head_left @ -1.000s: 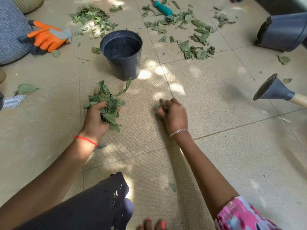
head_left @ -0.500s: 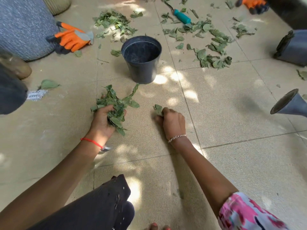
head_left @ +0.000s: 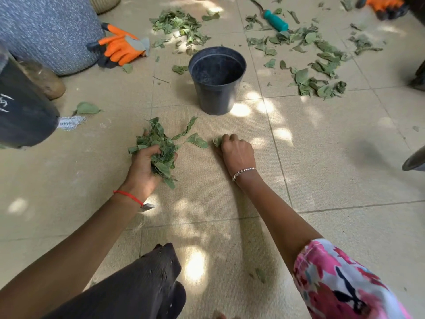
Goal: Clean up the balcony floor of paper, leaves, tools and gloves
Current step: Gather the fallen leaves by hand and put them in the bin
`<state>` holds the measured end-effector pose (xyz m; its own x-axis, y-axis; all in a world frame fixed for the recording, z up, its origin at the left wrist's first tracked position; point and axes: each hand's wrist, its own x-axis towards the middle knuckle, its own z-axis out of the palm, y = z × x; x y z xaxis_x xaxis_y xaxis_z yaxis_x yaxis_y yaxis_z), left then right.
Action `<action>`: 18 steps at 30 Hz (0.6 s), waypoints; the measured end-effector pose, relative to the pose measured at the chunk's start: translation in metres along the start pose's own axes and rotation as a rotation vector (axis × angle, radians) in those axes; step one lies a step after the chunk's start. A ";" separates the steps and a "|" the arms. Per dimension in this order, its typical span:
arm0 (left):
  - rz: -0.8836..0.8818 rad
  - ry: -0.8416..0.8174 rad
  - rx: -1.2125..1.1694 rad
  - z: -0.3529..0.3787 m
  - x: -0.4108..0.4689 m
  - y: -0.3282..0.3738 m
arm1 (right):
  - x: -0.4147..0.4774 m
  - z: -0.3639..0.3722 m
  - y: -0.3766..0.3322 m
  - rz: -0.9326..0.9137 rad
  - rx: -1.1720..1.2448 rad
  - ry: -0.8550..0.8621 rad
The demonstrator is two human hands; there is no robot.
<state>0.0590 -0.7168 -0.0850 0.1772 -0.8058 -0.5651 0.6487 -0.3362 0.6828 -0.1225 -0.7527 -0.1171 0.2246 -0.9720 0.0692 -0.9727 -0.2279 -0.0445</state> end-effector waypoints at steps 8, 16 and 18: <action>0.020 0.055 -0.002 -0.002 0.003 0.003 | 0.020 -0.001 -0.035 -0.082 0.219 0.018; 0.066 0.071 -0.019 -0.010 0.012 0.004 | 0.014 0.003 -0.047 -0.172 0.055 -0.001; 0.051 0.076 -0.019 -0.008 0.012 0.003 | 0.013 0.002 -0.049 -0.172 0.027 -0.013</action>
<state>0.0690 -0.7236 -0.0930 0.2652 -0.7822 -0.5638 0.6513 -0.2858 0.7029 -0.0718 -0.7545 -0.1156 0.3887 -0.9191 0.0651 -0.9178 -0.3924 -0.0600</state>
